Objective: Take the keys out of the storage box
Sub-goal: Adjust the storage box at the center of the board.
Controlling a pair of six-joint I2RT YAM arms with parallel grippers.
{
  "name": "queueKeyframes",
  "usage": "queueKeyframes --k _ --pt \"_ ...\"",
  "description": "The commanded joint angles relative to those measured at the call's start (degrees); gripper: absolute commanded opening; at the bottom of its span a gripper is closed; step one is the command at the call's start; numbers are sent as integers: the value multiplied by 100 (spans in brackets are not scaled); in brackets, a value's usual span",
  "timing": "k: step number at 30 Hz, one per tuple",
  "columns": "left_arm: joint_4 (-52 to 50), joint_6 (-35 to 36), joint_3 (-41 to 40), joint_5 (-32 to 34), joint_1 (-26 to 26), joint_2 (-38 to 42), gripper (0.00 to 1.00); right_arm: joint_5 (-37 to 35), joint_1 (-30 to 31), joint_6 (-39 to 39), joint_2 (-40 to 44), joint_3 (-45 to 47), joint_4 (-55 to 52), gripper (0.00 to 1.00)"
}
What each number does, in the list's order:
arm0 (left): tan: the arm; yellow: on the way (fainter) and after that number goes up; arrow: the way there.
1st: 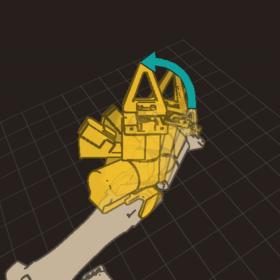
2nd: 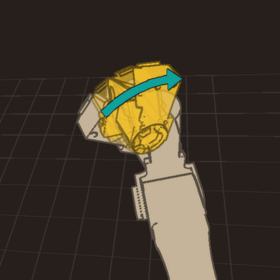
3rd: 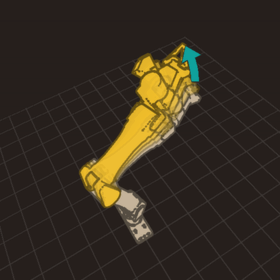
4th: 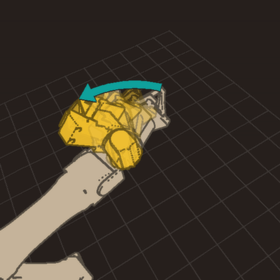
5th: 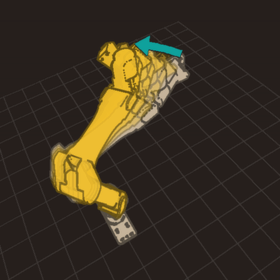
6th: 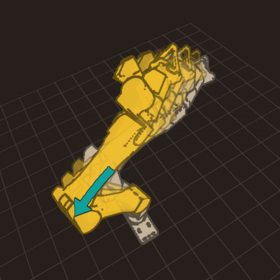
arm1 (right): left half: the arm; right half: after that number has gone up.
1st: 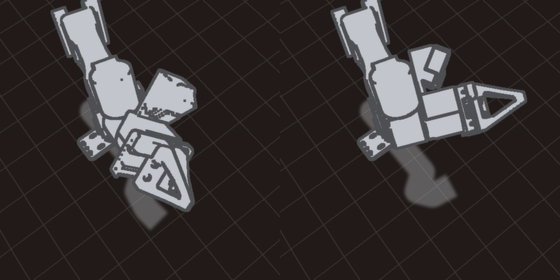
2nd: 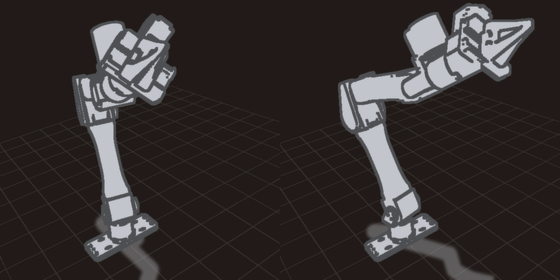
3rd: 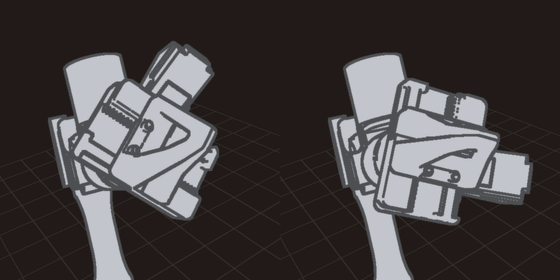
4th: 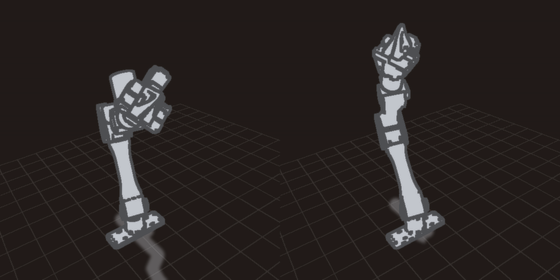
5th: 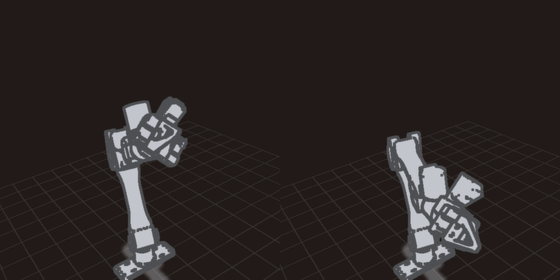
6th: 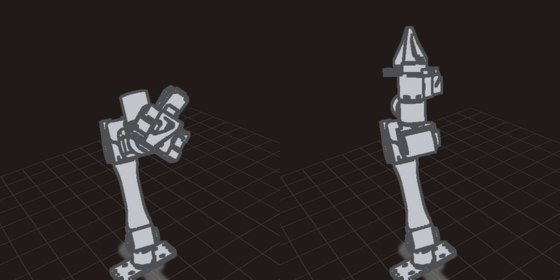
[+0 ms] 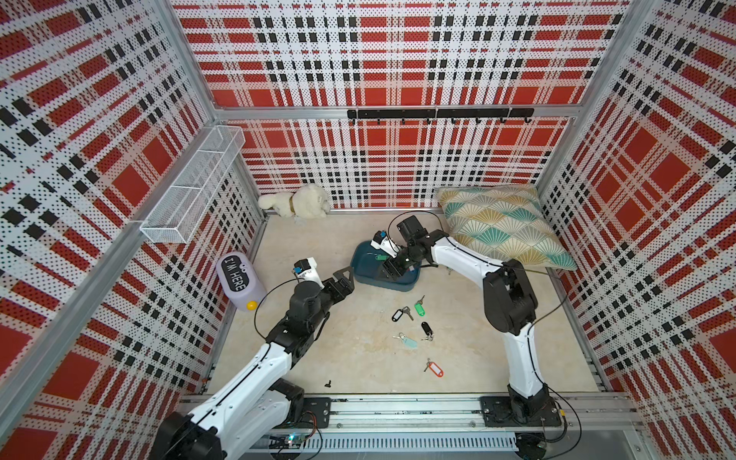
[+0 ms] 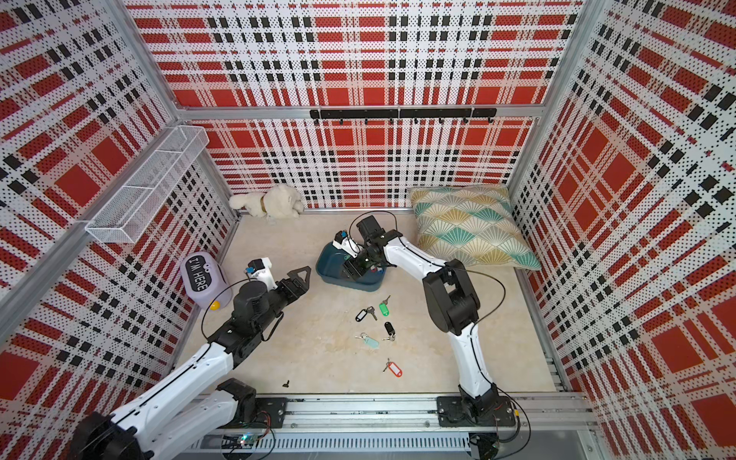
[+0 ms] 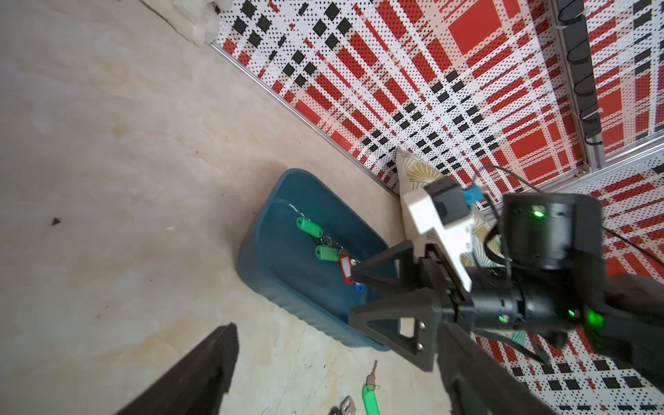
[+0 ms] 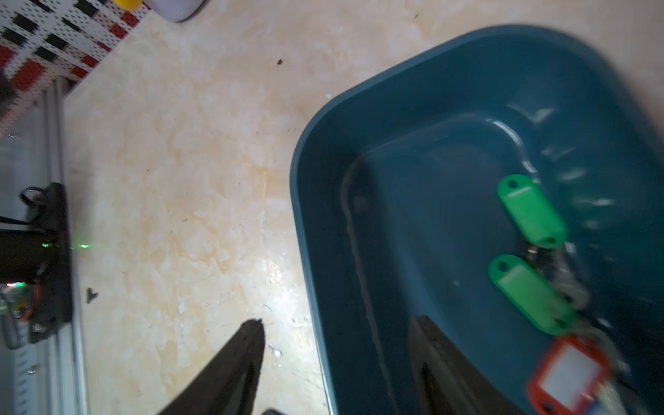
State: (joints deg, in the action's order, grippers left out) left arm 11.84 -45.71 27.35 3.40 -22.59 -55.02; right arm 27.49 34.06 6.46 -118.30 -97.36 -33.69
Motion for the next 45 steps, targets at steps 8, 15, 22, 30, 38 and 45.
queueKeyframes --k 8,15,22,30,38,45 --pt "581 1030 1789 -166 275 -2825 92 -2406 -74 -3202 2789 3540 2466 95" --pt "741 1100 2273 -304 658 -4034 92 -2365 -185 -3623 2361 3683 2556 94" --pt "923 1057 2588 -665 595 -4726 92 -2141 -321 -3669 1757 3250 2544 91" --pt "1147 781 2262 -736 393 -4615 92 -1845 -357 -3622 1135 2636 2532 91" --pt "1374 420 1740 -872 85 -4316 91 -1886 -477 -3466 900 2305 2380 91" --pt "1333 317 1187 -762 172 -3458 91 -2967 -539 -2894 1257 2055 1652 90"
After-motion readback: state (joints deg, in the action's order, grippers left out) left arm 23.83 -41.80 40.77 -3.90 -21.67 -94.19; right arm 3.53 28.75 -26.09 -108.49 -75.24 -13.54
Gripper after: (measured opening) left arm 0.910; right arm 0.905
